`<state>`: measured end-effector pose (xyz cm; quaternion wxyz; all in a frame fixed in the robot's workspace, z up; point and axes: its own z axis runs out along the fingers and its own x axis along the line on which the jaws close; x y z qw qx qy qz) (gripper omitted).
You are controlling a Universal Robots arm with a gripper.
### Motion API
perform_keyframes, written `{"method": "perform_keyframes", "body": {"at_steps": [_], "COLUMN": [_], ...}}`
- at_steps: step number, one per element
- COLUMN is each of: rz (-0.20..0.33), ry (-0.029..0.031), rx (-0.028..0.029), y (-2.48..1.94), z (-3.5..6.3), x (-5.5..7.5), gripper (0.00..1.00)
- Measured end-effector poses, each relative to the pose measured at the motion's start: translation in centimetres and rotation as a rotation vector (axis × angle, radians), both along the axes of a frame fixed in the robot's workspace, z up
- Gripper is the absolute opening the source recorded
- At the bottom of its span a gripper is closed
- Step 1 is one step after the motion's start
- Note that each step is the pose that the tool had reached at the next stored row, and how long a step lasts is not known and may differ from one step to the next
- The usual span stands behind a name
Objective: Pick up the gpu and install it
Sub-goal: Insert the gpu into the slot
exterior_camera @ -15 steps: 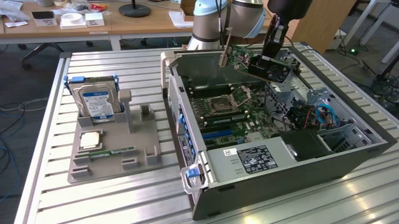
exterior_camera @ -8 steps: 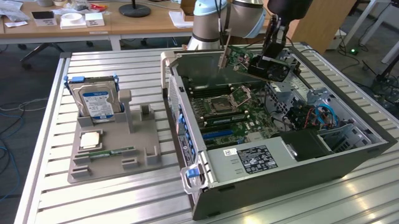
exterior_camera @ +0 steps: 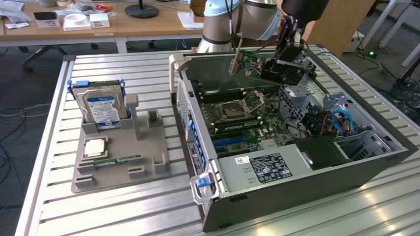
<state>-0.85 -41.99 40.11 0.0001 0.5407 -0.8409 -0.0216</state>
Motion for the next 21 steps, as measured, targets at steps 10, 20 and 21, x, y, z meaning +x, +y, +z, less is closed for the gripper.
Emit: {"method": "perform_keyframes", "body": {"at_steps": [10,20,21], "rz": [0.097,0.097,0.097], "ry": [0.0,0.0,0.0001], "rx": [-0.0001,-0.0001,0.0], "y": [0.0,0.0,0.0], "z": [-0.05,-0.05,-0.05], "x": [0.0,0.0,0.0], "gripper": [0.26,0.26,0.26]}}
